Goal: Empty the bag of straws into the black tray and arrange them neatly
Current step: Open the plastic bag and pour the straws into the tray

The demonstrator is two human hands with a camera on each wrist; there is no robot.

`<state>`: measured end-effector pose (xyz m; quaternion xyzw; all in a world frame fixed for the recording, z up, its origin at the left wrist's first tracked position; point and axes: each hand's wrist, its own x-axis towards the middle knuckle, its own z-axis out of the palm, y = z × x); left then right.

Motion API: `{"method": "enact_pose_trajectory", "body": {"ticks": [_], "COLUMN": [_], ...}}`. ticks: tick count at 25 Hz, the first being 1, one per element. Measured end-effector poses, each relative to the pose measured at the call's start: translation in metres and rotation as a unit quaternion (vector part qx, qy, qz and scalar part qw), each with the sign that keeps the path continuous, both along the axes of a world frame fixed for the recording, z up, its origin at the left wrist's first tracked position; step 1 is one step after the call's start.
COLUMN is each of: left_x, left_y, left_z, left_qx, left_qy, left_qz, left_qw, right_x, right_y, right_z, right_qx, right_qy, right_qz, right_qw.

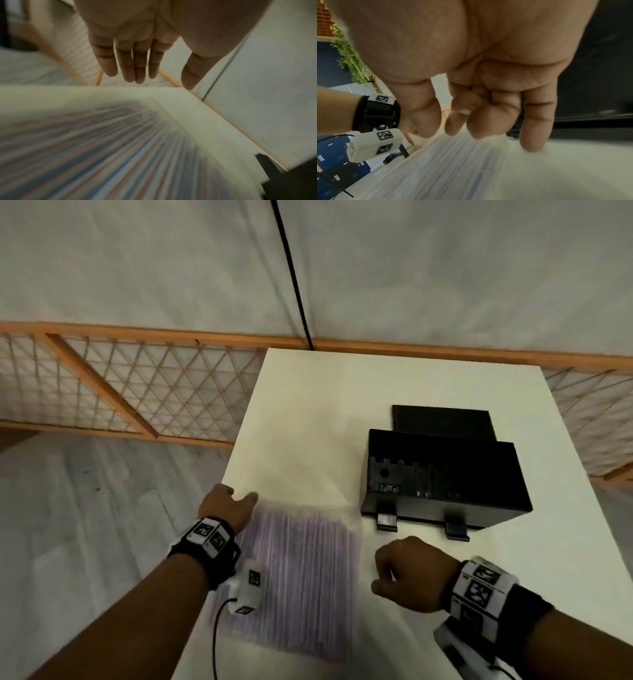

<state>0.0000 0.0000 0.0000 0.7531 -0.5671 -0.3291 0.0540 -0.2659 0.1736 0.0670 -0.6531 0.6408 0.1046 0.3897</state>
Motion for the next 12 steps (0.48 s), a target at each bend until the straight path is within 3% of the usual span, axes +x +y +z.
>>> {"method": "enact_pose_trajectory", "body": {"ticks": [4,7,9,12], "left_x": [0.002,0.005,0.008,0.004], "left_y": [-0.035,-0.04,-0.034,-0.02], "left_z": [-0.026,-0.045,-0.048,-0.04], "left_qx": [0.081,0.098,0.098,0.05], "left_qy": [0.073,0.034,-0.008,0.032], "left_qz": [0.042,0.014,-0.029,-0.042], "left_qw": [0.993,0.995,0.995,0.997], "right_x": [0.043,0.066,0.079,0.1], "right_y": [-0.055,-0.086,-0.101,-0.12], "right_z": [-0.017,-0.037,-0.047,-0.062], "right_qx": [-0.054,-0.09,-0.113,-0.147], "right_qy": [-0.048,-0.077,-0.096,-0.101], "right_qz": [-0.009,-0.048,-0.085,-0.118], "right_qw": [0.997,0.992,0.985,0.977]}}
